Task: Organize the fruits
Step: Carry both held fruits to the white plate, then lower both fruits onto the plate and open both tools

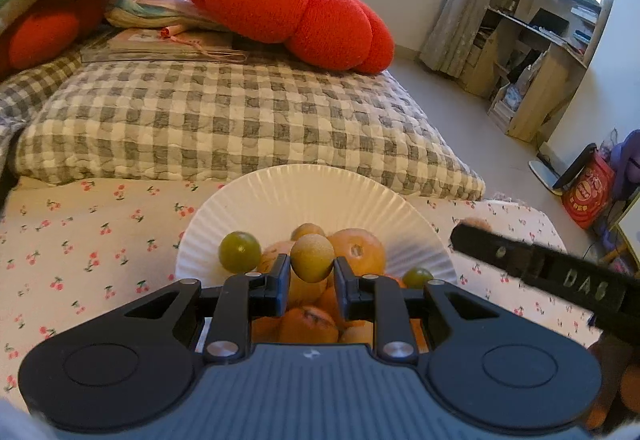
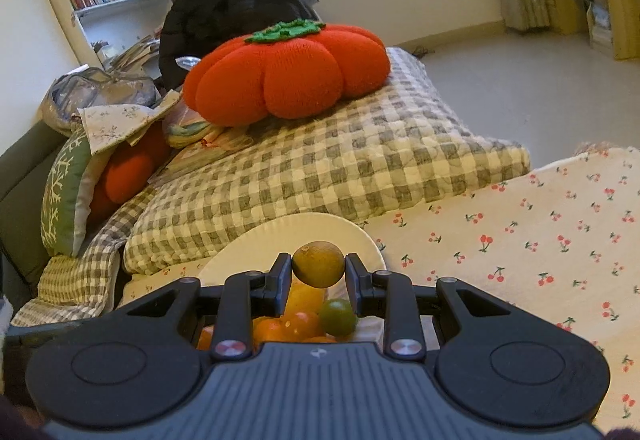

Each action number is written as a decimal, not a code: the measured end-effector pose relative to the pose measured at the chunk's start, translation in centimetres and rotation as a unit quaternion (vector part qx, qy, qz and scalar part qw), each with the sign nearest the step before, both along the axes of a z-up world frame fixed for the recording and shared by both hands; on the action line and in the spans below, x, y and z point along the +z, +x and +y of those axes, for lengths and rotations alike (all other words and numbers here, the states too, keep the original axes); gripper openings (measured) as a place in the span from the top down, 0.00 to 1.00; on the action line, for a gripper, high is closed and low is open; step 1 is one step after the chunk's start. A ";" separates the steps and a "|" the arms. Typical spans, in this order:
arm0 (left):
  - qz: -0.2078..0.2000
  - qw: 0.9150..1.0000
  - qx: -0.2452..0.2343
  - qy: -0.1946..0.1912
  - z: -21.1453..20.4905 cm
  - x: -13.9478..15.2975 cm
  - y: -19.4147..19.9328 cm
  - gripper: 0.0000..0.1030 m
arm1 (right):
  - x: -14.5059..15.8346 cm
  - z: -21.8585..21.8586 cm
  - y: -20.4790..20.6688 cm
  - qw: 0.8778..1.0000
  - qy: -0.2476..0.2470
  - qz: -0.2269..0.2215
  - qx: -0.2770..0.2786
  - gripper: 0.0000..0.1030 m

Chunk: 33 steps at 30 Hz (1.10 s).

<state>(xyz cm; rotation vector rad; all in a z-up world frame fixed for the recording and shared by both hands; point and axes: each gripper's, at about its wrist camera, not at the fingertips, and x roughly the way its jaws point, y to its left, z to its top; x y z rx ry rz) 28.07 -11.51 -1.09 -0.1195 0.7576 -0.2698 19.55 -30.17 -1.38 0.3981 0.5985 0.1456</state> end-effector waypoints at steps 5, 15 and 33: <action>0.000 1.000 -0.017 -0.003 -0.8 -0.6 0.9 0.89 | -1.2 0.2 0.8 1.000 -0.005 0.019 0.001 0.75; -0.020 0.999 -0.026 -0.032 -1.9 -0.3 3.1 0.89 | -2.1 -0.5 1.2 0.999 0.010 0.030 -0.009 0.75; -0.002 0.998 -0.004 -0.059 -0.1 -0.9 4.4 0.76 | -1.3 -1.0 1.0 0.999 0.033 0.016 -0.017 0.71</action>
